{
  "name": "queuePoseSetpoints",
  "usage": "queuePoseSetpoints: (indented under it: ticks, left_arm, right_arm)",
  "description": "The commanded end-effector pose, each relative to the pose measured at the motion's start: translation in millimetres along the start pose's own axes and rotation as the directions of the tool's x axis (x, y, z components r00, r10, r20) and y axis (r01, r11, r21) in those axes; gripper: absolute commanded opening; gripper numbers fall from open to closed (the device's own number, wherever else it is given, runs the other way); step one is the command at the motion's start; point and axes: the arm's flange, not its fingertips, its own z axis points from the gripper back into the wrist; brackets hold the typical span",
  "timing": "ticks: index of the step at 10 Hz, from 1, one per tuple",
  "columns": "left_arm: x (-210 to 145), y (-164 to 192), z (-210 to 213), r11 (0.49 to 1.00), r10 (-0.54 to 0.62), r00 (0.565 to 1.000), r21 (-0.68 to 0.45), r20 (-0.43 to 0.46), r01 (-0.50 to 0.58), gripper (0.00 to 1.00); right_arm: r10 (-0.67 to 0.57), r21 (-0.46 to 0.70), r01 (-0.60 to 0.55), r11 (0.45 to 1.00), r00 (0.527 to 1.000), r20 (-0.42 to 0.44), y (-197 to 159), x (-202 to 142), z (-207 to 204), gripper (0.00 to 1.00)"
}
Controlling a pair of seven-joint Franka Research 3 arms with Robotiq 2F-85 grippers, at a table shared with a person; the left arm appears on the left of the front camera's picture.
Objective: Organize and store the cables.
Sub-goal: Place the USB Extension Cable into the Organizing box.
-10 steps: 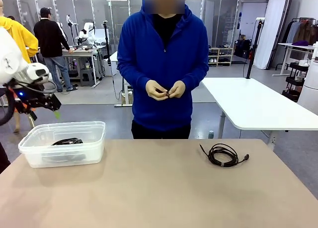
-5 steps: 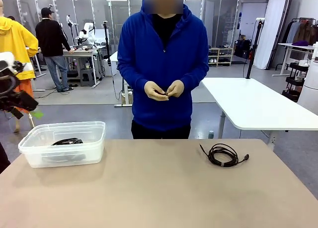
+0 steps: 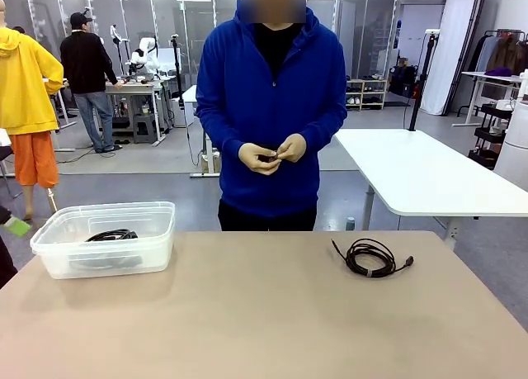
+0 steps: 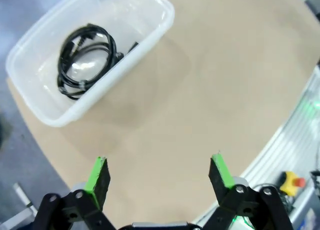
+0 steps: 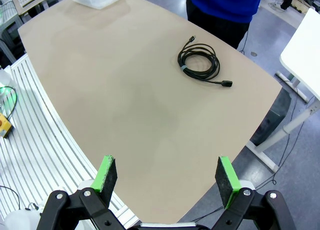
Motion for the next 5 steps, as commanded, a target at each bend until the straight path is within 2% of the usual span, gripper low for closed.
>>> queuePoseSetpoints:
  ticks: [1,2,3,5]
  left_arm:
    - [2.9,2.4,-9.1,0.999,-0.032,0.999,0.016,0.038,0.032,1.0]
    - [9.6,6.7,-9.3,1.0,-0.015,0.998,0.018,0.055,0.014,1.0]
    - [-3.1,-0.6,-3.9,1.0,-0.01,1.0,0.0,0.001,0.01,1.0]
    - [-3.1,-0.6,-3.9,1.0,-0.01,1.0,0.0,0.001,0.01,1.0]
  right_arm:
    - [0.014,0.006,-0.014,1.0,1.0,0.004,0.2,-1.4,2.3,1.0]
    - [0.014,0.006,-0.014,1.0,1.0,0.004,0.2,-1.4,2.3,1.0]
    - [0.014,0.006,-0.014,1.0,1.0,0.004,0.2,-1.4,2.3,1.0]
    - [0.014,0.006,-0.014,1.0,1.0,0.004,0.2,-1.4,2.3,1.0]
